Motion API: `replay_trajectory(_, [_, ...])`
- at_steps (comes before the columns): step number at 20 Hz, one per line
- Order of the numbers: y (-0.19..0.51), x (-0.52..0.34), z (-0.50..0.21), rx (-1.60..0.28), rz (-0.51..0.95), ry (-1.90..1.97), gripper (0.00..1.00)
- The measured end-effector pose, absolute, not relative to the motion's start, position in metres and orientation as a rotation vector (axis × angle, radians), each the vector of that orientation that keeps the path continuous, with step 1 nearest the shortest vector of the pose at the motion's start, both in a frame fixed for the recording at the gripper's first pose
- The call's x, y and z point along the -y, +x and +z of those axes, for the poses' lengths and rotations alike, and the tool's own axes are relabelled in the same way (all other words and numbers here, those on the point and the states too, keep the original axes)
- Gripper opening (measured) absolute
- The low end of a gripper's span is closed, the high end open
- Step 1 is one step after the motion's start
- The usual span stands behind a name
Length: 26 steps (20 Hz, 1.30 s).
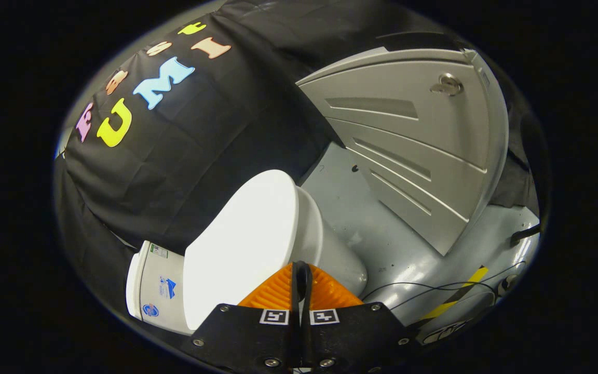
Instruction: Open the toilet lid.
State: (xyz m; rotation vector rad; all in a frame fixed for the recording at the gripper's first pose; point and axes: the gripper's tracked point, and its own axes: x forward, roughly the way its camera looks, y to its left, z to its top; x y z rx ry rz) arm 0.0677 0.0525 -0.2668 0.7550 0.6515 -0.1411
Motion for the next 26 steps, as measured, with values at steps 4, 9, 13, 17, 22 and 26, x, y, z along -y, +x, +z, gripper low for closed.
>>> replay_trajectory(4, [0.071,-0.055,-0.241,-0.63,-0.132,0.712,0.0])
replay_trajectory(9, [0.071,-0.065,-0.194,-0.576,-0.085,0.626,0.0])
replay_trajectory(13, [0.074,-0.077,-0.155,-0.518,-0.053,0.519,0.0])
replay_trajectory(17, [0.076,-0.091,-0.122,-0.462,-0.029,0.428,0.0])
replay_trajectory(22, [0.075,-0.109,-0.091,-0.395,-0.016,0.319,0.0])
replay_trajectory(26, [0.076,-0.115,-0.082,-0.366,-0.051,0.33,0.0])
